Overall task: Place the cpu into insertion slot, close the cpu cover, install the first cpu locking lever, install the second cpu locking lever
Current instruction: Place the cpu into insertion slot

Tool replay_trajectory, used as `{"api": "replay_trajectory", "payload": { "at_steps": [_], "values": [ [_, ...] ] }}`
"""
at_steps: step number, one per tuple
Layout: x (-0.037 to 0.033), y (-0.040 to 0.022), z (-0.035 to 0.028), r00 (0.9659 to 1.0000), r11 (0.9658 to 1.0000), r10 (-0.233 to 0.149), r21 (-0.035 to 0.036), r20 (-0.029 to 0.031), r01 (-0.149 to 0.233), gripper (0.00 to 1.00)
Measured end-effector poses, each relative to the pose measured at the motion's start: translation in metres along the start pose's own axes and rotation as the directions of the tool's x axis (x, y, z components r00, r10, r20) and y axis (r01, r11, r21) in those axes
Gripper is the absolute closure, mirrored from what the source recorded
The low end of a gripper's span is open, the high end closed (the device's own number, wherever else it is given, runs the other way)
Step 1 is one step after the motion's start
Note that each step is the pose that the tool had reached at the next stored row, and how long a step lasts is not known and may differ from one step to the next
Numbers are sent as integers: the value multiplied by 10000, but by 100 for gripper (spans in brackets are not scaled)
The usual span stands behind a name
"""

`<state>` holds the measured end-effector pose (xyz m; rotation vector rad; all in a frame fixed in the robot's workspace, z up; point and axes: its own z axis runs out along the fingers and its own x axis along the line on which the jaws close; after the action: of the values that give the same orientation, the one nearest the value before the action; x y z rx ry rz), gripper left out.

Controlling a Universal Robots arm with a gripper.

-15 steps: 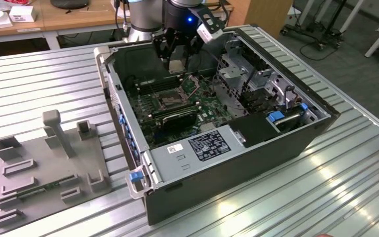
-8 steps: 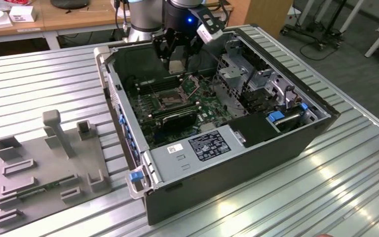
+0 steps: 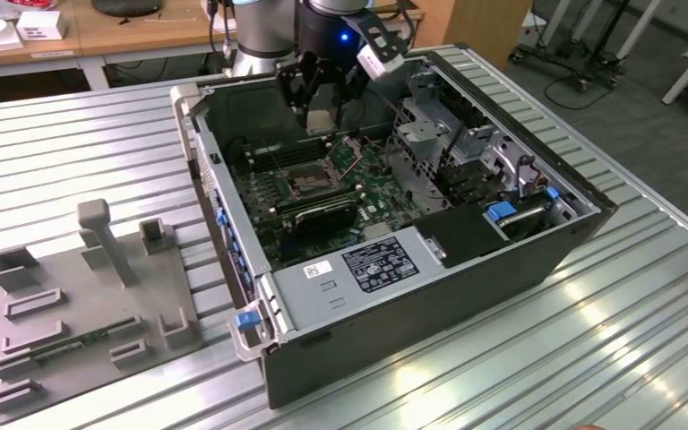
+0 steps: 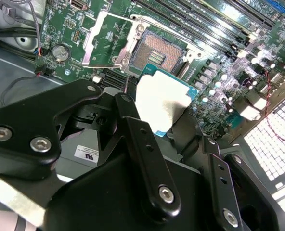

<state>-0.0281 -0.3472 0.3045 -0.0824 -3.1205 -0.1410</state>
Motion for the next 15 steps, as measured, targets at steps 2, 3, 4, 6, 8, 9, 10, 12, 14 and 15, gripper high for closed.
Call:
{"api": "replay_trajectory", "payload": {
  "at_steps": [2, 3, 4, 6, 8, 9, 10, 12, 14, 15],
  "values": [
    [1, -2, 17, 10000, 10000, 0, 3, -1, 0, 46],
    [1, -3, 31, 10000, 10000, 1, 2, 0, -1, 46],
    [1, -5, 49, 10000, 10000, 0, 3, -1, 0, 46],
    [2, -8, 84, 10000, 10000, 0, 4, -2, 0, 46],
    [2, -11, 120, 10000, 10000, 0, 3, -1, 0, 46],
    [2, -13, 138, 10000, 10000, 0, 3, -1, 0, 46],
    [2, -14, 158, 10000, 10000, 1, 3, -1, -1, 46],
    [2, -17, 189, 10000, 10000, 0, 4, -1, 0, 46],
    [2, -20, 217, 10000, 10000, 0, 3, -1, 0, 46],
    [2, -21, 226, 10000, 10000, 0, 3, -1, 0, 46]
  ]
}}
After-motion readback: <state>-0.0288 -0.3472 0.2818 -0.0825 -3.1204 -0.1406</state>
